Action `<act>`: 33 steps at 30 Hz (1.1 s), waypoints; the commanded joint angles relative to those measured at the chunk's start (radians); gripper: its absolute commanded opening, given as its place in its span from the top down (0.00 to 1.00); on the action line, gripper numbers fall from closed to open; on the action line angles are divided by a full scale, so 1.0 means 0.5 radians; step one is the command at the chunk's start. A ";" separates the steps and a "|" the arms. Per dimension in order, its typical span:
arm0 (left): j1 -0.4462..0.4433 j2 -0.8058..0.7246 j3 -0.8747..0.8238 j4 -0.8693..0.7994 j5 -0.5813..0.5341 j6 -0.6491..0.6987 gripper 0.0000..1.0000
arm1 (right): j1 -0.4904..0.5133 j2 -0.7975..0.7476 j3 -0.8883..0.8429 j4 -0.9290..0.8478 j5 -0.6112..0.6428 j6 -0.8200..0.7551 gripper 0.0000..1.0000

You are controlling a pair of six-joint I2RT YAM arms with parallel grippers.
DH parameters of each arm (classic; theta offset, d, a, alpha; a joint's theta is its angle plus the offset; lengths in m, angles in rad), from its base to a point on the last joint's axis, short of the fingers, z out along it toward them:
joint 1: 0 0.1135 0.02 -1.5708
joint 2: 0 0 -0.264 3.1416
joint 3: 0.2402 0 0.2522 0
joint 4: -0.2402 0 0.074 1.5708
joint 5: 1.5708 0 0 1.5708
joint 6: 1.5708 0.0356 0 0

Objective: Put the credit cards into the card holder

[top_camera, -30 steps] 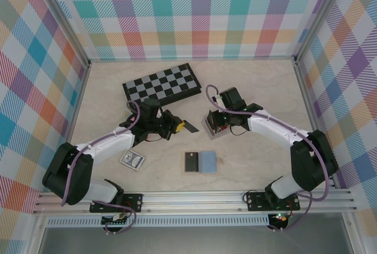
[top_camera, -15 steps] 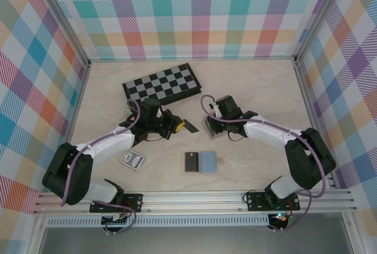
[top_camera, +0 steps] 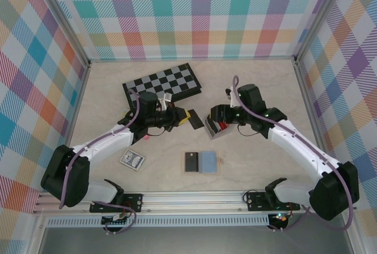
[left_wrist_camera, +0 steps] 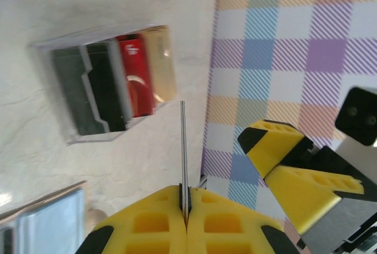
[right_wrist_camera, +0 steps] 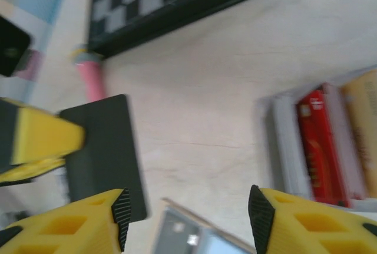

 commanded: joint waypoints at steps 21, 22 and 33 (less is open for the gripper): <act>-0.017 -0.089 0.095 0.843 0.504 -0.161 1.00 | -0.016 0.200 0.253 0.031 -0.711 0.195 0.66; -0.018 -0.088 0.099 0.861 0.514 -0.177 1.00 | -0.027 0.200 0.242 0.027 -0.703 0.201 0.67; -0.040 -0.126 0.104 0.933 0.556 -0.217 0.85 | -0.066 0.151 0.149 0.104 -0.594 0.348 0.70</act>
